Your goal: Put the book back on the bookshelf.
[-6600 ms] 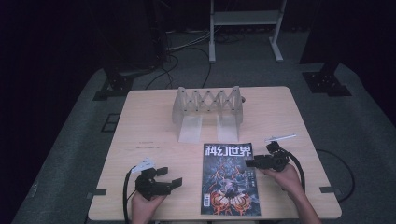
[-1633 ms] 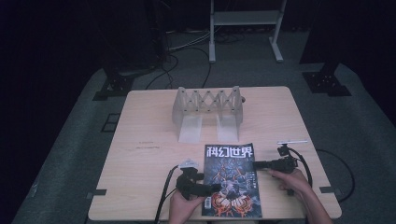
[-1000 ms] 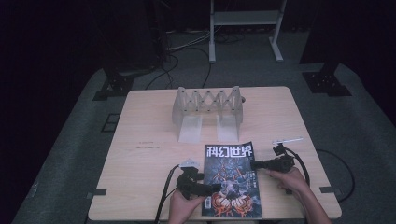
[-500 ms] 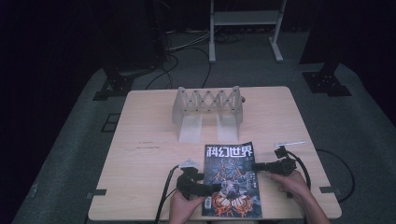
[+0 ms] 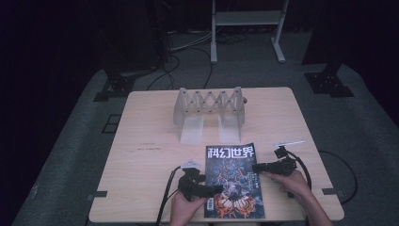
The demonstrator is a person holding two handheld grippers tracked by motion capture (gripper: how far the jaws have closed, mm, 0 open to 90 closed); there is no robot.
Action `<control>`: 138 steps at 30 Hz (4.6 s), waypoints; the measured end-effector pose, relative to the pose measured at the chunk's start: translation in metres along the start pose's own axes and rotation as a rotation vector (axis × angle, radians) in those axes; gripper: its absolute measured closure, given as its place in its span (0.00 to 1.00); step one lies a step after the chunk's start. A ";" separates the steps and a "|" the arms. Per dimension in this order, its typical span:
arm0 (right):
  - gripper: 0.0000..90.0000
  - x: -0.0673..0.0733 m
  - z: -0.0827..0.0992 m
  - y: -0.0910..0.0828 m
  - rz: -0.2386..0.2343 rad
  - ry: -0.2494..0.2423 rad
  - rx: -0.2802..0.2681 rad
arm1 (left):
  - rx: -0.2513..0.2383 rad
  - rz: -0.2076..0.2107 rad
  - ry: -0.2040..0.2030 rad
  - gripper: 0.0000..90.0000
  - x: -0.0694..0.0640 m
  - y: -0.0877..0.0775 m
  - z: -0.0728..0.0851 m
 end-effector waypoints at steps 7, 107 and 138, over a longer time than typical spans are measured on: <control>0.82 0.001 -0.003 0.003 0.041 -0.017 -0.014 | 0.004 0.003 0.000 0.02 0.000 0.000 0.000; 0.98 0.021 -0.016 -0.011 -0.058 -0.056 -0.173 | -0.013 0.026 -0.047 0.05 0.007 0.000 -0.005; 0.98 0.069 -0.019 -0.060 -0.219 -0.189 -0.274 | -0.011 0.127 -0.117 0.31 0.018 0.011 -0.025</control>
Point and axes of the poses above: each handheld gripper's, and its own axes: y roughly forward along the jaws, z roughly out of its underside, x roughly to its left, the point moved 3 cm from there along y, roughly forward along the jaws, and after that the axes turned 4 degrees about -y, right-handed, at the moved point
